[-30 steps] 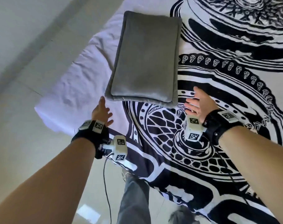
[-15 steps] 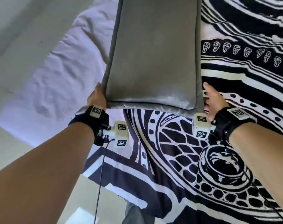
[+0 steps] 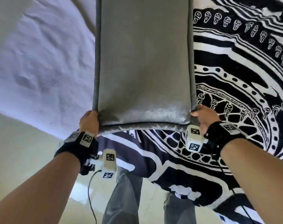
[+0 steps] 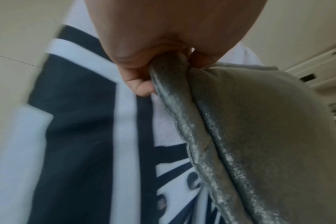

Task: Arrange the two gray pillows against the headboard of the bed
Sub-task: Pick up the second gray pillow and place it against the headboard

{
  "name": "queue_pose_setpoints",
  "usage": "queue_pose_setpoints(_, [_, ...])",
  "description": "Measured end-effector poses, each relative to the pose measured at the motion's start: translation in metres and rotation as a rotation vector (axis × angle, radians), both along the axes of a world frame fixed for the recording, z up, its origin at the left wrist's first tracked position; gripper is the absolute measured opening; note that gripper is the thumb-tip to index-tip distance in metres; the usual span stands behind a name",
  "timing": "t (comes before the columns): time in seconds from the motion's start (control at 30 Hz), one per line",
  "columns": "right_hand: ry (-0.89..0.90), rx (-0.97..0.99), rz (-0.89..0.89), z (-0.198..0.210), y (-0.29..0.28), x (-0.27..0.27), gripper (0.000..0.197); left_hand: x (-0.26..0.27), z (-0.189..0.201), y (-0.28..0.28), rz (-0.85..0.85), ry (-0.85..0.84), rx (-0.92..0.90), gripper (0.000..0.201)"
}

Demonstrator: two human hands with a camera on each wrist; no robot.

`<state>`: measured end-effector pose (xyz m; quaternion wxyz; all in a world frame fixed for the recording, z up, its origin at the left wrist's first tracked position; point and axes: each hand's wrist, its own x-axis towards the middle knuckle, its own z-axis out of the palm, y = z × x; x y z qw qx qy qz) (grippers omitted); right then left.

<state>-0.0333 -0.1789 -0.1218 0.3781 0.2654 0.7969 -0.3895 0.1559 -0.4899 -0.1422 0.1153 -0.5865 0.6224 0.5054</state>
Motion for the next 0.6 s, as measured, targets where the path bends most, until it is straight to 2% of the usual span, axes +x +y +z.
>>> queue_pose_setpoints(0.07, [-0.068,0.019,-0.01,-0.003,0.018,0.025,0.02,0.029,0.005,0.014,-0.081,-0.051,0.041,0.058])
queue_pose_setpoints(0.13, [-0.121,0.016,-0.056,0.0,0.023,0.034,0.014,0.034,0.015,0.018,-0.114,-0.064,0.029,0.035])
queue_pose_setpoints(0.2, [-0.134,-0.004,-0.149,0.006,0.015,0.027,0.027,0.023,0.021,0.009,-0.092,-0.025,0.006,0.02])
queue_pose_setpoints(0.27, [-0.052,-0.057,-0.223,0.01,-0.002,0.009,0.021,0.001,0.024,-0.004,-0.046,0.064,-0.011,0.029])
queue_pose_setpoints(0.3, [-0.017,-0.101,-0.231,0.01,-0.011,-0.003,0.025,-0.012,0.026,-0.009,-0.003,0.091,-0.006,0.035])
queue_pose_setpoints(0.4, [0.045,-0.162,-0.236,0.003,-0.036,-0.029,0.075,-0.051,0.032,-0.018,0.086,0.143,0.017,0.054])
queue_pose_setpoints(0.5, [0.065,-0.207,-0.22,-0.017,-0.046,-0.043,0.091,-0.08,0.033,-0.017,0.078,0.176,-0.003,0.069])
queue_pose_setpoints(0.57, [0.088,-0.185,-0.238,-0.016,-0.054,-0.041,0.111,-0.09,0.033,-0.011,0.139,0.188,0.018,0.072])
queue_pose_setpoints(0.6, [0.117,-0.185,-0.25,-0.012,-0.057,-0.039,0.112,-0.093,0.034,-0.007,0.175,0.192,0.021,0.071])
